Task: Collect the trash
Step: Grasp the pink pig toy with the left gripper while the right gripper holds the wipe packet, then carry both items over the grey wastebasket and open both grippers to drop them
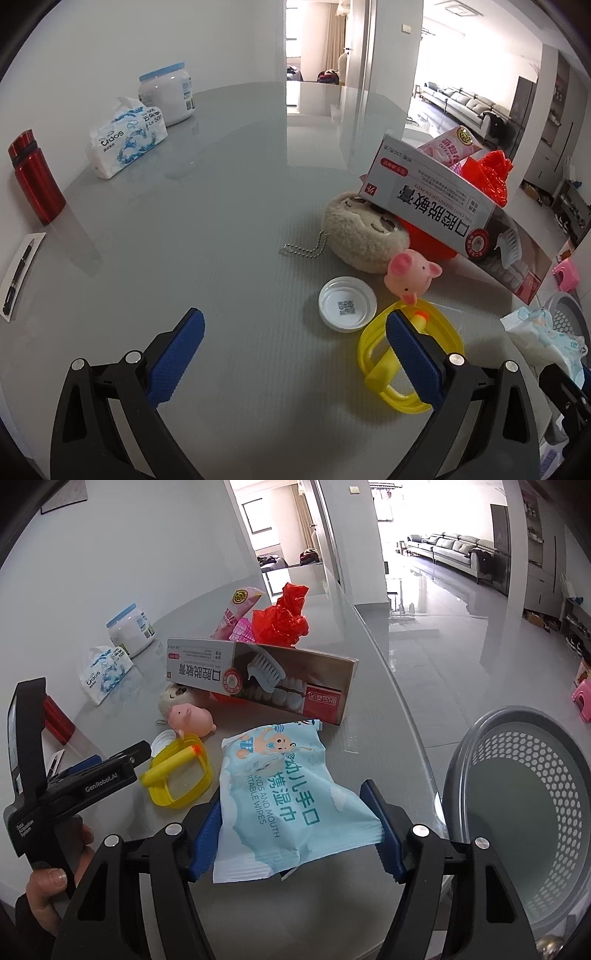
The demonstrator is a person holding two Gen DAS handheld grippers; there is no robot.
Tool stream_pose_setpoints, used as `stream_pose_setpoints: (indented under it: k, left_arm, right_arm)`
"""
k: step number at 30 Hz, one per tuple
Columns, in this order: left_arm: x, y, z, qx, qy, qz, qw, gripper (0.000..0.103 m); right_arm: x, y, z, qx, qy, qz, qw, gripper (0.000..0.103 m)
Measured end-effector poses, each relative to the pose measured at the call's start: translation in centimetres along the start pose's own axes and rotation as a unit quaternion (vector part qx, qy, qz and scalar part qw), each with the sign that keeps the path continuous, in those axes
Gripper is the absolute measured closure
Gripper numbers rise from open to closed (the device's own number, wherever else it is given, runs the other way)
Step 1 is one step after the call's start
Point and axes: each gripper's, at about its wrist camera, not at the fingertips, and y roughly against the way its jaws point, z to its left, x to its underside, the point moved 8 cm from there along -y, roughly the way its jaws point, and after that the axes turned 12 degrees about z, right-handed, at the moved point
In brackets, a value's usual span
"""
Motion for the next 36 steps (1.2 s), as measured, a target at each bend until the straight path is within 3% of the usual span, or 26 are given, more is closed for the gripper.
stream_pose_setpoints:
  k: [12,14,16,18,23,25,36]
  left_arm:
    - [-2.2,-0.6,-5.4,0.020,-0.019,-0.020,0.9994,0.007]
    - [-2.3,-1.0,-5.8,0.019,-0.021,-0.019,0.9994,0.011]
    - [-2.3,-1.5,-6.1,0.012,-0.028,-0.013,0.9995,0.027]
    - [-2.1,-1.9,-6.5,0.009,-0.034,-0.006,0.9994,0.035]
    - [-2.1,-2.1,-6.7,0.014,-0.046,-0.007,0.9988,0.048]
    - [-2.1,-1.9,-7.0,0.026,-0.048,-0.009,0.9985,0.063]
    - [-2.1,0.2,-6.2,0.052,-0.038,-0.027,0.9976,0.067]
  right_arm:
    - [0.0,0.3,-1.7,-0.009,-0.021,-0.001,1.000,0.035]
    - [-0.1,0.3,-1.9,-0.009,-0.024,-0.001,1.000,0.035]
    - [-0.2,0.4,-2.1,-0.011,-0.027,-0.004,1.000,0.035]
    - [-0.2,0.4,-2.3,-0.012,-0.030,-0.005,0.999,0.035]
    - [-0.3,0.2,-2.5,-0.013,-0.036,-0.003,0.999,0.035]
    - [-0.2,0.1,-2.4,-0.013,-0.036,-0.003,0.999,0.035]
    - [-0.1,0.7,-2.6,-0.013,-0.036,-0.008,0.999,0.035]
